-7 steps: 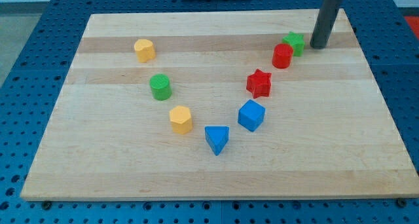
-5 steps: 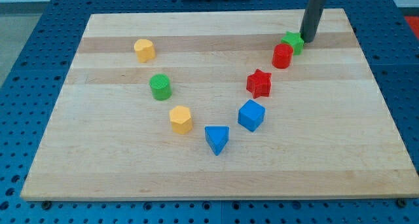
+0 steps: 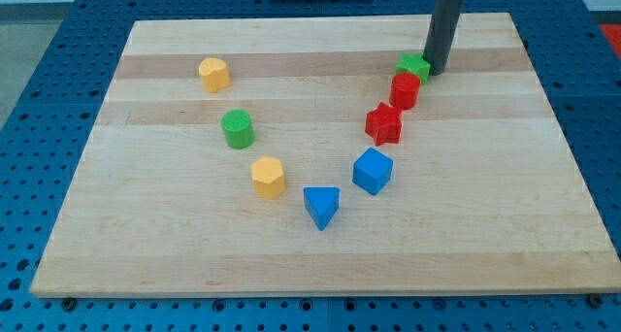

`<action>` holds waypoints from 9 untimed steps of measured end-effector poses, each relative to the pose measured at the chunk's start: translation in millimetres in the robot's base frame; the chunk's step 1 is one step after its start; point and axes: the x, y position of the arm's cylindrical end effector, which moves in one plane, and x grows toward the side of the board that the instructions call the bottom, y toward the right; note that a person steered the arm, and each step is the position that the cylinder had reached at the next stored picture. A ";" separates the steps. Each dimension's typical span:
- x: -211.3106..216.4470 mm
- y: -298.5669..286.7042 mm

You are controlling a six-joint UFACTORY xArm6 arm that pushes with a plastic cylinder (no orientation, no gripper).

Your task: Push the green blocks towards the bottom left side of the board

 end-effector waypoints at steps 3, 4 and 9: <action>28.1 -35.0; 15.8 -47.2; 111.3 -298.8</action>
